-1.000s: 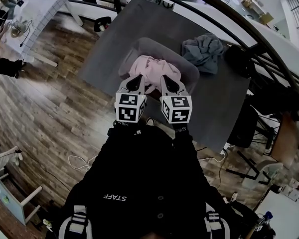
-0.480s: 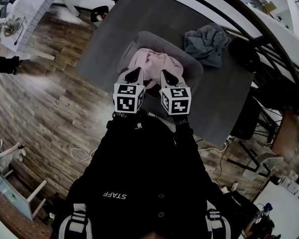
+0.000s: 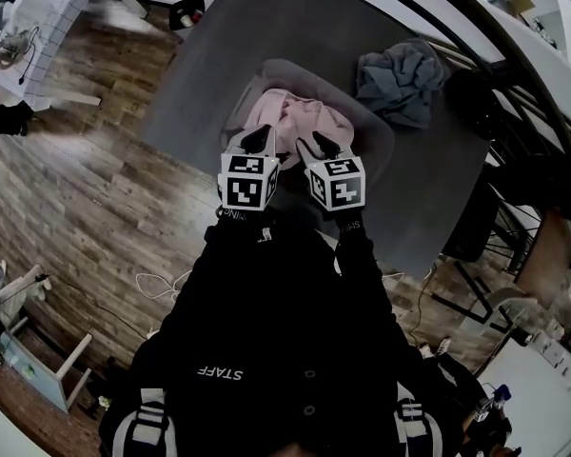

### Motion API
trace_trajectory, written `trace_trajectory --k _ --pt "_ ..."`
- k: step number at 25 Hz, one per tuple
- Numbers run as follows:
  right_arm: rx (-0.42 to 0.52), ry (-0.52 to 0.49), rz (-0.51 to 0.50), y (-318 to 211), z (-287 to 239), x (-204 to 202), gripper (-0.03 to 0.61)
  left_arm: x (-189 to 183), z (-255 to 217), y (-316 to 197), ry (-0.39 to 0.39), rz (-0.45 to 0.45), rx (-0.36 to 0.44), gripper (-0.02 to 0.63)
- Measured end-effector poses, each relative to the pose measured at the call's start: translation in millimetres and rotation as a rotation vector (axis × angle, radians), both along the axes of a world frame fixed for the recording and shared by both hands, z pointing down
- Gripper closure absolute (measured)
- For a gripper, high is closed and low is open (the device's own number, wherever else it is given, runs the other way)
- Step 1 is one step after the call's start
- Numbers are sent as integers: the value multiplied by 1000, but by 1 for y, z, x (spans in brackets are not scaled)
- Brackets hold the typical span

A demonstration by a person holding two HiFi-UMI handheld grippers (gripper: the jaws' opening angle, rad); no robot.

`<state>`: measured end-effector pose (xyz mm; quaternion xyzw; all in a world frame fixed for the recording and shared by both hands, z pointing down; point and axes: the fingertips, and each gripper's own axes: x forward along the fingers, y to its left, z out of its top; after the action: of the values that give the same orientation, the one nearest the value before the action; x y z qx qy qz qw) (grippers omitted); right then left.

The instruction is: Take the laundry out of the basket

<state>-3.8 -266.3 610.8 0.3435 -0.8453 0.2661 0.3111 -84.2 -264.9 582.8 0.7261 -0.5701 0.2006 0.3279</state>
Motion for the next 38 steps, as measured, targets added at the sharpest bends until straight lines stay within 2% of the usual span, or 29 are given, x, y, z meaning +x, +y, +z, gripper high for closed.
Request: trace_trajectory --k 10,16,22,28,31,38 --pt "-62 38 -39 -14 30 -5 370 -3 16 -23 0 19 -69 615" --pt "-101 61 -83 -27 59 -4 299 -1 31 -38 -7 28 -116 615" --pt "-124 110 -97 -40 93 3 213 -1 45 -43 -4 29 -152 615" --pt "-163 179 -169 -44 136 10 54 1 49 -46 5 27 -148 615" --pt "-192 192 -192 -44 149 10 11 1 50 -46 4 31 -148 615" --pt "-249 211 -204 -43 176 6 -2 0 53 -48 13 31 -165 615"
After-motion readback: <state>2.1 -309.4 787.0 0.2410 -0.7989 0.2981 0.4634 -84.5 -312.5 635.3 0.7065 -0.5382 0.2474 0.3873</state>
